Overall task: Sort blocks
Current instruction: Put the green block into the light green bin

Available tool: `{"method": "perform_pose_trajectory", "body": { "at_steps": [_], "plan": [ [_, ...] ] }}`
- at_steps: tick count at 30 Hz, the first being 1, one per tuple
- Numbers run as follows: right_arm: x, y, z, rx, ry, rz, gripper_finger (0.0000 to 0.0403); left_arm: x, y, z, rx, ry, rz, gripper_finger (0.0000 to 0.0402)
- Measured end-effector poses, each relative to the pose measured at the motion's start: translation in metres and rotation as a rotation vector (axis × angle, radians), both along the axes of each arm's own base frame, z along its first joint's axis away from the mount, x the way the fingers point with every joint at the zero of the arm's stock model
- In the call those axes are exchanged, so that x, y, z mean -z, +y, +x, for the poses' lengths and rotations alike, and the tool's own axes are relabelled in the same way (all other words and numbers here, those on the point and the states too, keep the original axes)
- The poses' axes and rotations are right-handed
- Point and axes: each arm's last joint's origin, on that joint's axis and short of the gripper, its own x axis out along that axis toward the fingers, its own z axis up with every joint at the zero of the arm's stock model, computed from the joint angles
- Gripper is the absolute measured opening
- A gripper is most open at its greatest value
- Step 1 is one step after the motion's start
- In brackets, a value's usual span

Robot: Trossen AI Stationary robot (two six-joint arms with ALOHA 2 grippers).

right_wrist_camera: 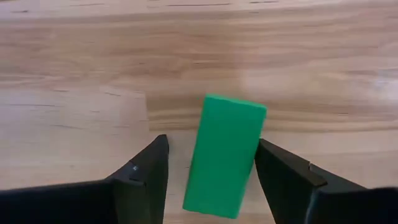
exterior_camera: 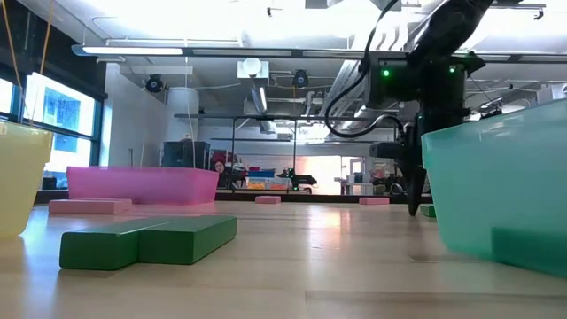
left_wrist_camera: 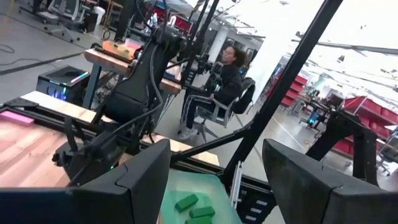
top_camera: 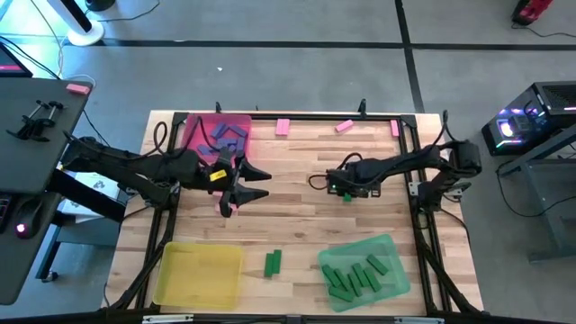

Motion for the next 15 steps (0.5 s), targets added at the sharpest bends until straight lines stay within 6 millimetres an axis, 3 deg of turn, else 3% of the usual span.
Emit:
{"method": "perform_pose_trajectory", "body": {
  "at_steps": [4,9,12,15],
  "plan": [
    [0.000,0.008,0.004,-0.107,-0.010,-0.021,0.0144,0.001,0.000,0.000,0.015,0.009,-0.003,0.0241],
    [-0.013,0.033,0.009,-0.283,0.007,-0.008,0.0028,0.001,-0.001,0.000,0.023,0.007,0.023,0.0240],
    [-0.041,0.052,0.016,-0.426,-0.084,-0.008,0.0024,0.001,0.001,0.000,0.018,0.005,0.048,0.0241],
    [-0.078,0.083,0.019,-0.557,-0.213,-0.057,0.0032,0.001,0.003,0.001,0.009,0.004,0.052,0.0240]
  ]
}}
